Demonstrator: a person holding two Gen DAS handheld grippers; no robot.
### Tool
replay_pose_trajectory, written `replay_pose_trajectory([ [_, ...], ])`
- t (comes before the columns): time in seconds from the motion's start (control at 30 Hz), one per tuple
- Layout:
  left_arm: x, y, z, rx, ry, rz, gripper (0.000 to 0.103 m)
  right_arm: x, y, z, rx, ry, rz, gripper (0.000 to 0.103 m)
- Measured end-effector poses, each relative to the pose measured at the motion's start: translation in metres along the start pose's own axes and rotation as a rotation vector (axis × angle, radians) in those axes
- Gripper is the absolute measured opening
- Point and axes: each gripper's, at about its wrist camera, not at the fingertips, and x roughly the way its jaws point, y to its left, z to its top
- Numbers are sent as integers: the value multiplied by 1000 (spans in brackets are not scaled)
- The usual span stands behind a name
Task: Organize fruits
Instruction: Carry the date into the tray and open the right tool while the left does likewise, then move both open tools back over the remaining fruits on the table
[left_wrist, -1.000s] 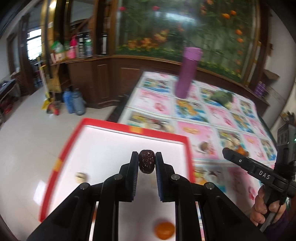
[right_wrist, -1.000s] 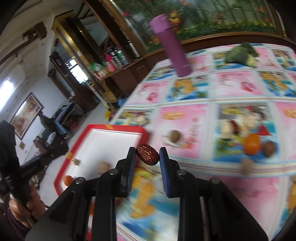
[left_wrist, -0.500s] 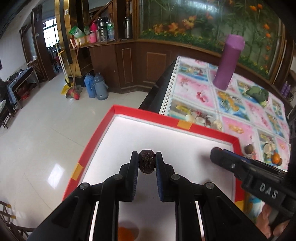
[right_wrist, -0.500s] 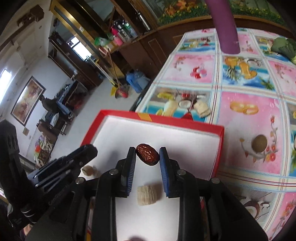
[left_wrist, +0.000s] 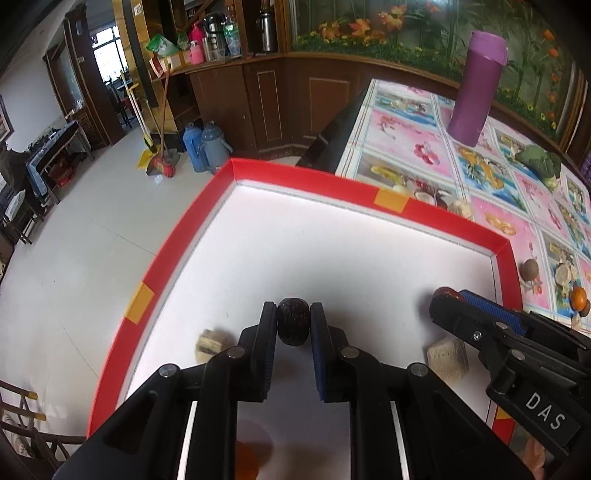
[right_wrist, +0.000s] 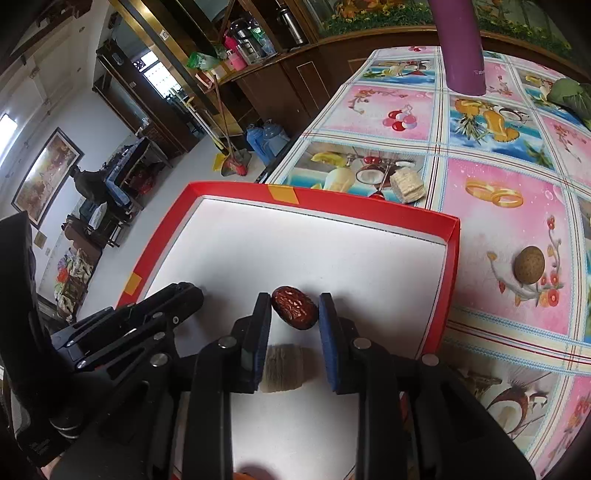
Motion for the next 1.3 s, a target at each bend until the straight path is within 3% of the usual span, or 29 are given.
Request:
replay_pose_trajectory([
  [0.37, -2, -2, -3, -1, 22, 29, 18, 6, 5, -2, -41, 29, -17, 29],
  [0.47, -4, -1, -3, -16, 31, 33, 41, 5, 3, -1, -39, 50, 10, 29],
  [0.53, -9, 0, -3, -21, 18, 46, 45, 4, 0, 2, -27, 62, 38, 30],
  [0.6, -14, 2, -2, -27, 8, 45, 48, -1, -3, 4, -14, 56, 65, 40],
  [0.67, -21, 6, 0, -44, -6, 45, 57, -9, -8, 6, 3, 34, 87, 47],
  [0.9, -44, 0, 1, -49, -50, 48, 60, -61, -38, 10, 61, -103, 108, 48],
  [1.3, -76, -81, -4, 104, -101, -49, 63, -158, -132, 2, 175, -279, 22, 48],
])
